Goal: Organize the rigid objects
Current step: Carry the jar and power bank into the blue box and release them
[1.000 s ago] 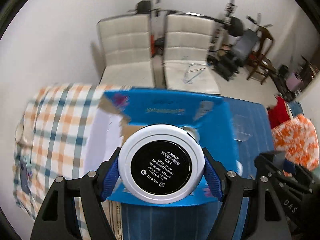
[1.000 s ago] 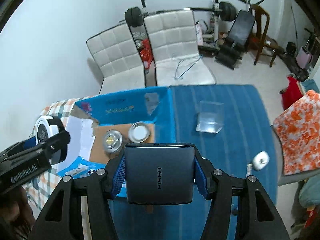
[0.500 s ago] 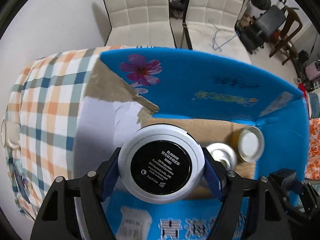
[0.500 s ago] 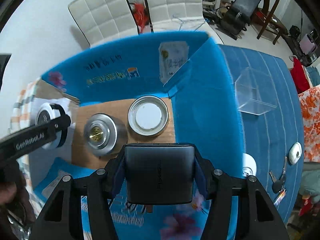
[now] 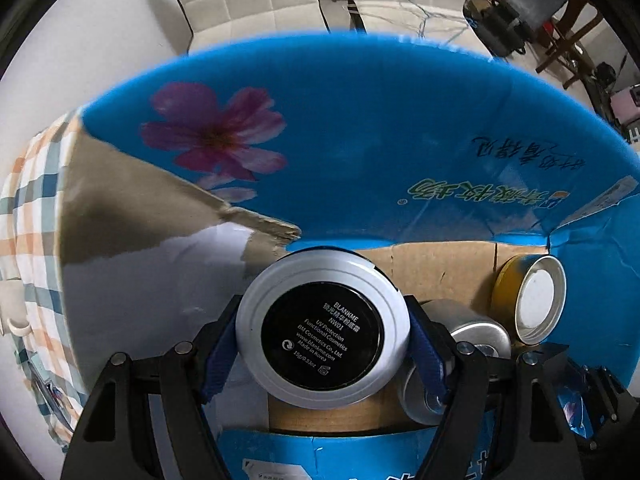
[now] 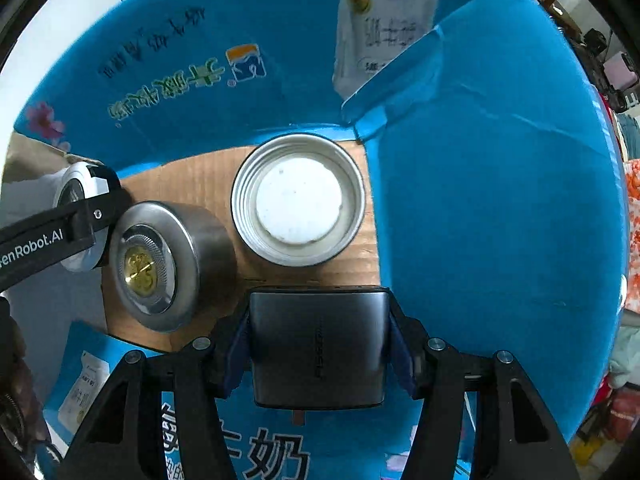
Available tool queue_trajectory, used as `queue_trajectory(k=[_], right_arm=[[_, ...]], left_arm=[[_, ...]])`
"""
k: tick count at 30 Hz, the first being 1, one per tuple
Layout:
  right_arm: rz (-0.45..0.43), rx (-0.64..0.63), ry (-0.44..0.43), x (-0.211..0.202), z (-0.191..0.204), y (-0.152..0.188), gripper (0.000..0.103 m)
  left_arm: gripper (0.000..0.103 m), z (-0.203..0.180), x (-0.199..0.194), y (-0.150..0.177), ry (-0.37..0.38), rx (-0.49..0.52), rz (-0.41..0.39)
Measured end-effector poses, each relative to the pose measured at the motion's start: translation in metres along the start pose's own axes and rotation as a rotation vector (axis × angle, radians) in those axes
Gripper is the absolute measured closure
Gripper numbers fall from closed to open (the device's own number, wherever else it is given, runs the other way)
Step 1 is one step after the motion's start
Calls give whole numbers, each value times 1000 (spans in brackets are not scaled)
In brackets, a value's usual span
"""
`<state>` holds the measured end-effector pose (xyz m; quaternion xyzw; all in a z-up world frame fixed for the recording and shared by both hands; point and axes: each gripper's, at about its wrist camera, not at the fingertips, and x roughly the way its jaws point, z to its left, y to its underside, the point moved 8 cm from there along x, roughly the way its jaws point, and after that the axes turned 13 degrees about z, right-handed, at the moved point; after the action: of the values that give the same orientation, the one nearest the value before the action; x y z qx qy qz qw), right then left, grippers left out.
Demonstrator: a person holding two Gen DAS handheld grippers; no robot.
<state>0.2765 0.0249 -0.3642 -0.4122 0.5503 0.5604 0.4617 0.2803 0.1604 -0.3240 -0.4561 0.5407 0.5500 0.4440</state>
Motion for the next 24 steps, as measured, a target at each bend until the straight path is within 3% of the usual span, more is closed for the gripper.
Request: queue_trajectory(k=[6,13,17,18,19,24], right_arm=[[50,-6,8,10,1,-10,41],[71,-13,3,9,4,-15,31],[50,-35,25,-8,5,-19,20],[44,-40,23,-12,5,-17,17],[37,-44,25,-15,6,-16,15],[-12,-68,34,-44,7,-7,14]], left_arm=[[28,0,2,-4,20,2,22],[27,1,-9,6,30,-9,13],[16,4,-20,18,34,-17,-10],[3,4,-23,22,37,-18,-14],[0,4,-26,25,38,-19,-19],[0,7,-43,51,56,-27,-63]])
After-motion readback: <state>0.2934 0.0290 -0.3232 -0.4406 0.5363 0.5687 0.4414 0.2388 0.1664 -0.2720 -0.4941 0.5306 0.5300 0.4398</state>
